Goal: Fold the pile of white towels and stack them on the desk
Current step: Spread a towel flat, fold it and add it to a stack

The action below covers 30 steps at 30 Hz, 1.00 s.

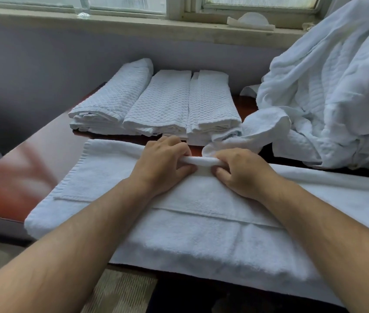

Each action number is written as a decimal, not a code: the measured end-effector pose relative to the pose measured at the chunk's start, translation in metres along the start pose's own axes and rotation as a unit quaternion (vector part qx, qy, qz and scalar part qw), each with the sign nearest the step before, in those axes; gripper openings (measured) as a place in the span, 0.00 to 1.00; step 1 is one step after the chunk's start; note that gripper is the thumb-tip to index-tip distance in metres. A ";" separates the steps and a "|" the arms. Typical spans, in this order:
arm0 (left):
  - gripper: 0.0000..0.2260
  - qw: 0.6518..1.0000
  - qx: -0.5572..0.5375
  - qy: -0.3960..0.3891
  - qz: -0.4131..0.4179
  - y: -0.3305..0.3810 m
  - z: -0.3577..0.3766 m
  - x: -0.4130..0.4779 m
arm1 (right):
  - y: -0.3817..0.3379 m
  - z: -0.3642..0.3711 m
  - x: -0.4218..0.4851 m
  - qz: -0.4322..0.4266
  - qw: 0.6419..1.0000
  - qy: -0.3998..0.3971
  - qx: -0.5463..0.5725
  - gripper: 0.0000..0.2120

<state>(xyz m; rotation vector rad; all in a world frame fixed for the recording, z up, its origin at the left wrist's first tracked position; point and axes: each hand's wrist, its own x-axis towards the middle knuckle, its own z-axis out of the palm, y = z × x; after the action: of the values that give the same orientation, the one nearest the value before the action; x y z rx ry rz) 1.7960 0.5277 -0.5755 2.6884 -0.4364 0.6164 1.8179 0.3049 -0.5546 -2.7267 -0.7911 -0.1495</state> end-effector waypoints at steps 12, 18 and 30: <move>0.17 0.992 0.054 -0.039 -0.105 -0.007 -0.022 -0.028 | -0.032 0.010 -0.010 -0.009 0.991 0.114 -0.068 0.13; 0.19 0.985 0.036 -0.095 -0.142 -0.016 -0.056 -0.094 | -0.069 0.020 -0.036 -0.045 0.997 0.063 -0.028 0.10; 0.10 0.867 -0.120 0.279 -0.396 -0.029 -0.078 -0.240 | -0.168 0.055 -0.096 -0.183 0.982 0.020 -0.040 0.21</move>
<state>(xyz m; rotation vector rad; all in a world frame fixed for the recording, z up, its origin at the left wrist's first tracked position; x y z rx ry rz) 1.5722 0.6366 -0.6288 2.0331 0.6699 0.9277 1.6474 0.4084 -0.5812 -2.6124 -1.2939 -0.3197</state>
